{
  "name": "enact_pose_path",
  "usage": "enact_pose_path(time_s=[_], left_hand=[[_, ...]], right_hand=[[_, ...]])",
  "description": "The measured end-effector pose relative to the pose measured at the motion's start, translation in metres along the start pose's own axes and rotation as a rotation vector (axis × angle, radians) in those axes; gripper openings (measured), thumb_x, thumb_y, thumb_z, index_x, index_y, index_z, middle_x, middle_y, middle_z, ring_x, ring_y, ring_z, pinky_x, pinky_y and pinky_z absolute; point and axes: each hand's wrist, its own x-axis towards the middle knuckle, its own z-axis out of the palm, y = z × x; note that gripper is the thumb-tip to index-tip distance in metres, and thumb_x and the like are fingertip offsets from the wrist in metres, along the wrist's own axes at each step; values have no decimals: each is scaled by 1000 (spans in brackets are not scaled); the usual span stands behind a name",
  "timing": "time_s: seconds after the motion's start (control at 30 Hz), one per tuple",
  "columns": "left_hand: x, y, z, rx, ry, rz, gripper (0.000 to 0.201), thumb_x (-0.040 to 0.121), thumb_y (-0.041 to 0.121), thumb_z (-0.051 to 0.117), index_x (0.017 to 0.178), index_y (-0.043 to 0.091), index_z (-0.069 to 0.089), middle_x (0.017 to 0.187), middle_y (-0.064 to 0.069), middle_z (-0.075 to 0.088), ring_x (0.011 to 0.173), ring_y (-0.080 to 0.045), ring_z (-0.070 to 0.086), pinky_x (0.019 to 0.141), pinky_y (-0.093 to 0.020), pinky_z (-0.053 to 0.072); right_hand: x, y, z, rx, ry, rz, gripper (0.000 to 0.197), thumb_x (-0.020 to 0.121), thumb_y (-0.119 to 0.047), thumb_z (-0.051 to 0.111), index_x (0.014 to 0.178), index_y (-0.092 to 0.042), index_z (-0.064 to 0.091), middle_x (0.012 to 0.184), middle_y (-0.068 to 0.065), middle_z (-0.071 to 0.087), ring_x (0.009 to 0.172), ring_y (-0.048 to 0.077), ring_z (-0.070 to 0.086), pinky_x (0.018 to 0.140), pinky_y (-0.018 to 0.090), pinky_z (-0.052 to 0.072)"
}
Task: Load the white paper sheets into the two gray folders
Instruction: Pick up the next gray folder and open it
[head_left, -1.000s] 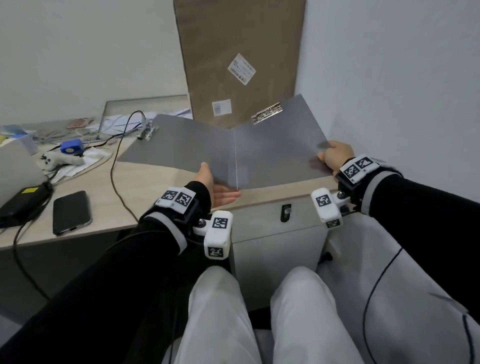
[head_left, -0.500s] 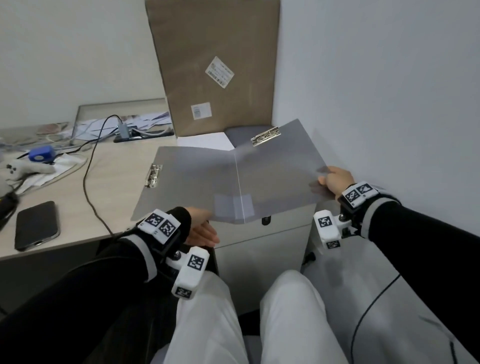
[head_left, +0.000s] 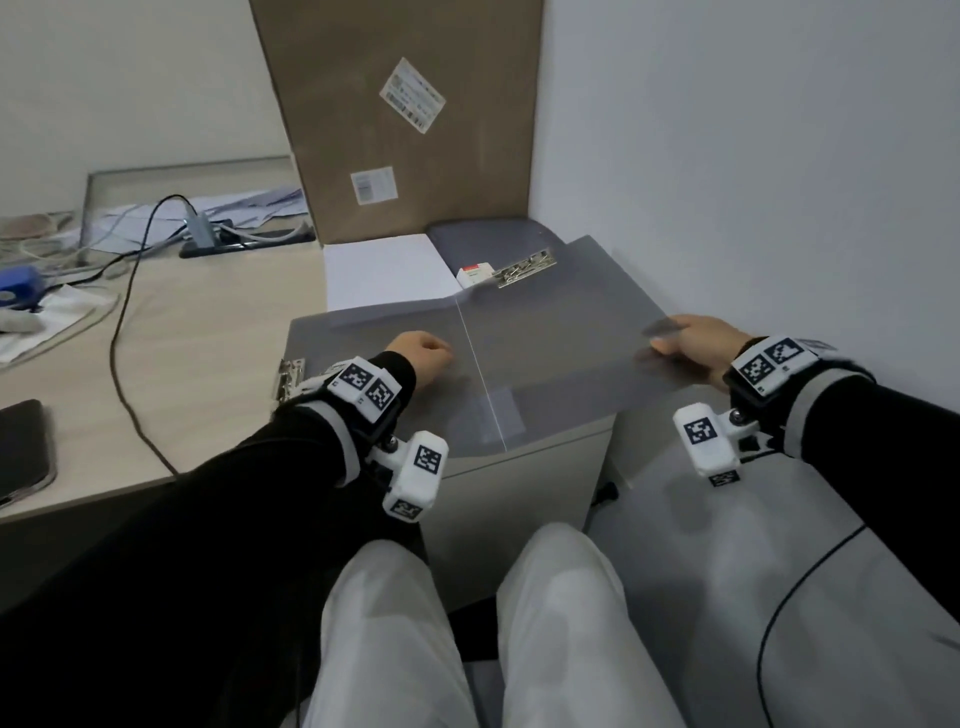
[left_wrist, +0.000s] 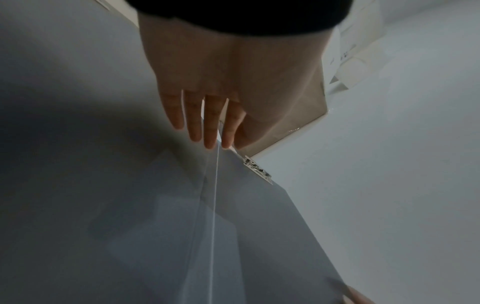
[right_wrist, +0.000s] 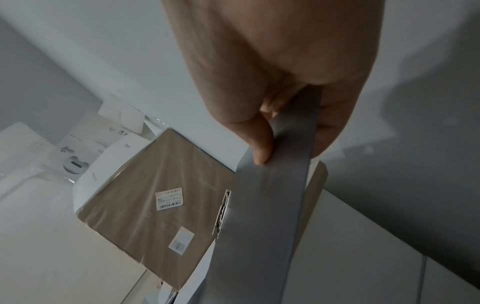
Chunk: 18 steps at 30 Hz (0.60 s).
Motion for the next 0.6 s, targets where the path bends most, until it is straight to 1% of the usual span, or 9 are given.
enact_pose_path(time_s=[0.07,0.1,0.13,0.2,0.27,0.33,0.43,0.5,0.6], left_hand=[[6,2,4,147,-9,24,38,92,17,53,129,6,56,134,-10,55,125,-23,51,106,-27,35],[7,3,6,208,-40,24,46,93,21,53,137,10,49,146,-8,45,135,-24,41,111,-27,29],[9,4,8,295,-87,29,52,93,26,53,143,15,41,154,-7,33,142,-25,31,115,-30,23],[10,5,12,529,-227,45,59,95,36,46,149,23,26,160,-7,12,148,-29,9,120,-39,8],[7,5,16,695,-321,56,62,97,40,40,152,24,15,161,-9,3,149,-30,-1,119,-41,1],[6,1,16,749,-356,62,65,97,43,38,152,25,9,161,-9,-2,148,-32,-4,119,-40,-1],[9,-12,15,815,-397,74,68,93,49,41,151,29,11,161,-8,-1,148,-33,-1,122,-42,1],[8,-18,10,837,-416,91,67,92,51,42,150,31,15,161,-7,4,149,-30,5,122,-41,6],[2,-19,3,842,-436,113,59,94,47,41,149,31,23,160,-5,12,148,-23,11,121,-36,9]], right_hand=[[0,-1,-5,-31,-30,16,22,94,5,44,91,-12,57,56,3,71,43,9,67,42,21,54],[0,-2,-6,-73,-45,15,17,93,2,48,94,-9,60,68,7,73,49,11,68,49,24,57],[0,-3,-7,-138,-53,4,14,92,-2,53,101,-5,63,86,12,72,60,15,70,63,29,60],[-1,-6,-9,-328,-38,0,30,89,-12,62,116,2,61,112,18,66,90,28,67,90,40,54],[-6,-11,-8,-506,-10,14,39,87,-18,66,121,0,59,117,16,63,104,30,61,97,38,48],[-9,-17,-5,-635,-24,57,45,86,-18,67,126,0,56,123,15,59,109,30,57,96,37,46],[-10,-29,4,-889,-58,101,58,84,-22,69,134,0,49,137,17,51,124,32,50,102,38,40],[-10,-37,14,-1019,-62,62,67,83,-26,70,140,-1,43,144,15,45,132,31,44,105,36,36],[-6,-46,32,-1064,-106,-25,78,84,-28,69,148,-7,29,154,10,32,141,26,33,112,34,28]])
